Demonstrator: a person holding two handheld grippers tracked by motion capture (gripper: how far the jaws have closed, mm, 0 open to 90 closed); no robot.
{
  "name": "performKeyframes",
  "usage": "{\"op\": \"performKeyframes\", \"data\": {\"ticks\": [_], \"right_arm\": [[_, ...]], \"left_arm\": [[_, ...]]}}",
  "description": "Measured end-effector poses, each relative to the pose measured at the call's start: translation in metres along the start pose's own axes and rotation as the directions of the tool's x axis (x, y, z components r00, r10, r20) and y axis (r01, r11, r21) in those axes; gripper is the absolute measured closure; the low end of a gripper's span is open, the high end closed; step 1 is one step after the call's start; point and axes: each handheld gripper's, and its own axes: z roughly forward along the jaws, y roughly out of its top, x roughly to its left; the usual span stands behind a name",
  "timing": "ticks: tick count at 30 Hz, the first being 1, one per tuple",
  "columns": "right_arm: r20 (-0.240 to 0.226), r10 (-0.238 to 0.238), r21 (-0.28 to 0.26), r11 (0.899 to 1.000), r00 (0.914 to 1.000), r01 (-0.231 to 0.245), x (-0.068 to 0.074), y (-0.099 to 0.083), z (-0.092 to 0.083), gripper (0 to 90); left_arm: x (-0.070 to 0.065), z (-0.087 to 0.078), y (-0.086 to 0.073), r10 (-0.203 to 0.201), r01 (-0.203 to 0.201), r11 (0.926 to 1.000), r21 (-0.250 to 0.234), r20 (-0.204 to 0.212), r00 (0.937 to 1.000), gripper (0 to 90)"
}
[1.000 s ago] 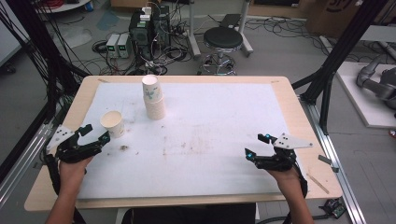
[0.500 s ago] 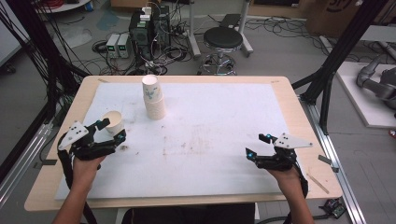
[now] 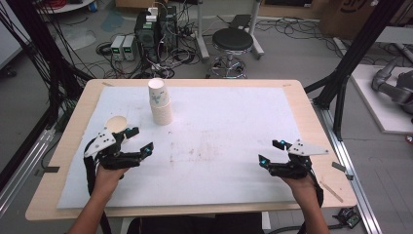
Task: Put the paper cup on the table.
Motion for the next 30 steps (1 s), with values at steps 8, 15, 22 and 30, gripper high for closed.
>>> {"op": "performKeyframes", "data": {"ticks": [8, 15, 22, 30], "right_arm": [[0.002, -0.005, -0.003, 1.0, 1.0, 0.005, 0.005, 0.0007, -0.0042, 20.8], [-0.001, -0.017, -0.005, 1.0, 0.9999, 0.017, 0.0099, 0.0023, -0.0048, 20.8], [0.0, -0.013, -0.005, 1.0, 0.9999, 0.013, 0.0086, 0.0017, -0.0039, 20.8], [0.001, -0.012, -0.008, 1.0, 0.9999, 0.012, 0.0079, 0.0011, -0.0054, 20.9]], "left_arm": [[-0.0008, -0.0024, -0.0032, 0.0, 0.0, 1.0, 0.0, 0.013, 0.9999, 16.3], [0.0011, -0.0062, -0.0052, -0.004, 0.004, 1.0, -0.002, -0.001, 1.0, 16.3], [0.0028, -0.0063, -0.0054, -0.004, 0.004, 1.0, 0.003, -0.01, 0.9999, 16.5], [0.0007, -0.0046, -0.0054, 0.006, -0.006, 0.9999, 0.014, -0.006, 1.0, 16.7]]}}
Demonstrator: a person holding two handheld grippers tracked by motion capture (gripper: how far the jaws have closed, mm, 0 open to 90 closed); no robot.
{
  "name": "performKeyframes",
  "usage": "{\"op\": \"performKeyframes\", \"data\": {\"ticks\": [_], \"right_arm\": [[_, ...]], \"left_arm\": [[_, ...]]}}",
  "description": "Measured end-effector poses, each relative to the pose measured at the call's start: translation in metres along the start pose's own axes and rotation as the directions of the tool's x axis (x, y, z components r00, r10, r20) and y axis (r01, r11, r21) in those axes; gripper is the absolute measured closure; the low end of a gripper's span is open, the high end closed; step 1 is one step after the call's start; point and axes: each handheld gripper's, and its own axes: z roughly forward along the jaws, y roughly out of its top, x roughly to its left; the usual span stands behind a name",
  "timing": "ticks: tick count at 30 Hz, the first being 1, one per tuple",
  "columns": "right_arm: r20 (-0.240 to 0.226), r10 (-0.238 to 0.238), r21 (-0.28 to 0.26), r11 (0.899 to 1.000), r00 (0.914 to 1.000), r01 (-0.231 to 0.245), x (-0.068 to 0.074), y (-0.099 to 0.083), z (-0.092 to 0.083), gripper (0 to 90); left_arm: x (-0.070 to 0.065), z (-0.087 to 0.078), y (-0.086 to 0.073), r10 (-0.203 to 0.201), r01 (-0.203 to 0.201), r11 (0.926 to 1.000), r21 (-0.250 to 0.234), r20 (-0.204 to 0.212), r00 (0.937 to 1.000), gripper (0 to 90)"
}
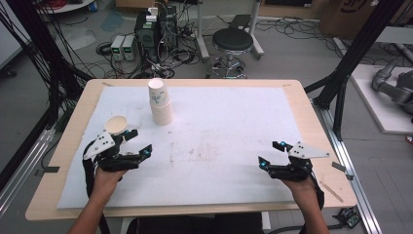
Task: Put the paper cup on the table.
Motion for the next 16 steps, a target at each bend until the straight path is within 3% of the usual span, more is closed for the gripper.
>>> {"op": "performKeyframes", "data": {"ticks": [16], "right_arm": [[0.001, 0.001, -0.004, 1.0, 1.0, -0.001, -0.0009, 0.0001, -0.0009, 20.8]], "left_arm": [[0.0011, -0.0002, -0.0007, -0.003, 0.003, 1.0, 0.001, -0.004, 1.0, 16.7]]}}
